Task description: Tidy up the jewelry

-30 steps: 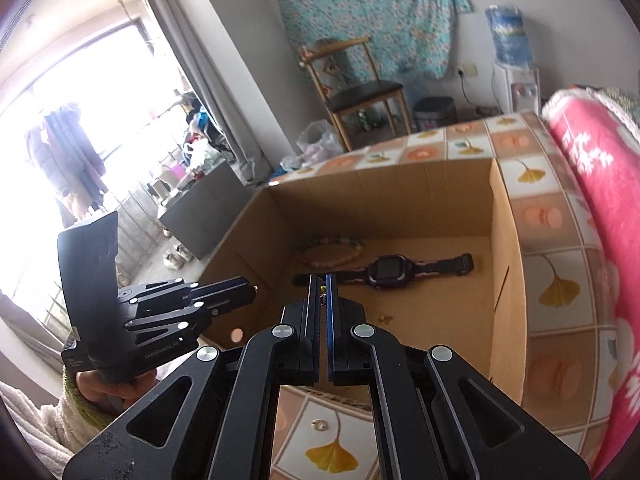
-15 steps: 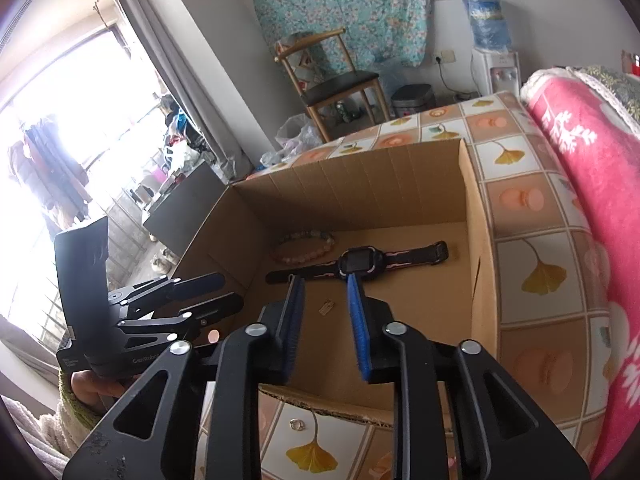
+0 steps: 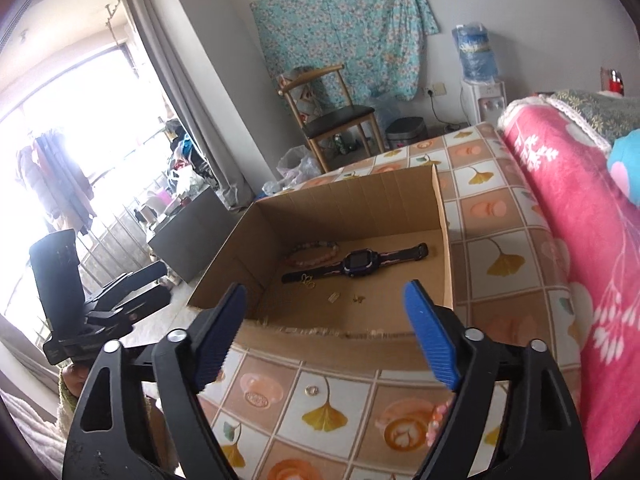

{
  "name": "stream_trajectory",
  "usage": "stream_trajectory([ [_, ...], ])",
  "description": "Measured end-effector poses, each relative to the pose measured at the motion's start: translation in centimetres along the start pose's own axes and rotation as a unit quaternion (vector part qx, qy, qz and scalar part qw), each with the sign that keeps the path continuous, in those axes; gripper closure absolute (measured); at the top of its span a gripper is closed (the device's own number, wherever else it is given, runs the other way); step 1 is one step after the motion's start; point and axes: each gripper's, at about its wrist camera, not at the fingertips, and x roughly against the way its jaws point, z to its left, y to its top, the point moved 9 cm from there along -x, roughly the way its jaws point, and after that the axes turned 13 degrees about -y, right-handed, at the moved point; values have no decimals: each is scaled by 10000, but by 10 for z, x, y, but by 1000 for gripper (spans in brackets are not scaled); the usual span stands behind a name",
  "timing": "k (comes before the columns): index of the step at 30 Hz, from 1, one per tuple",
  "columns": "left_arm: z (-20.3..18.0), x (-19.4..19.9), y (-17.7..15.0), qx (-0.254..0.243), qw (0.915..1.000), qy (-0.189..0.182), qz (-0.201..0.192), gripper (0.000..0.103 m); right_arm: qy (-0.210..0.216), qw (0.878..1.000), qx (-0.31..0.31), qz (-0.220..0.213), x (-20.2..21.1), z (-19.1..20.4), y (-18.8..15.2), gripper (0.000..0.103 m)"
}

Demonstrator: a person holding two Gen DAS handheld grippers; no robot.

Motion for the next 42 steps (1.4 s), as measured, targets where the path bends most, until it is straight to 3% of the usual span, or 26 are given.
stream_trajectory([
  [3,-14,11,-28,-46,9996,-258,145,6,-162,9986,402,300,1,9,-27,14],
  [6,-21,4,-60,33,9985,-244,483,6,-423,9931,788,754,-12,17,-63,14],
  [12,-2,-40,-129,558,9884,353,1367,6,-877,9773,1007,1645,-49,25,-127,14],
  [14,10,-46,-140,749,9858,700,1332,6,-1072,9700,1083,1895,-58,23,-142,14],
  [16,18,-49,-145,897,9849,785,1257,6,-1079,9670,1046,2057,-63,21,-152,14],
  [21,29,-59,-163,1024,9775,1027,1531,6,-1297,9612,993,2224,-72,11,-164,14],
  [26,40,-58,-167,896,9676,1690,1650,5,-1395,9557,1199,2297,-77,9,-173,8],
  [29,41,-57,-166,948,9670,1779,1560,5,-1579,9497,1551,2217,-79,13,-178,8],
  [42,42,-56,-166,921,9678,1800,1501,4,-1732,9529,1300,2122,-78,8,-177,8],
])
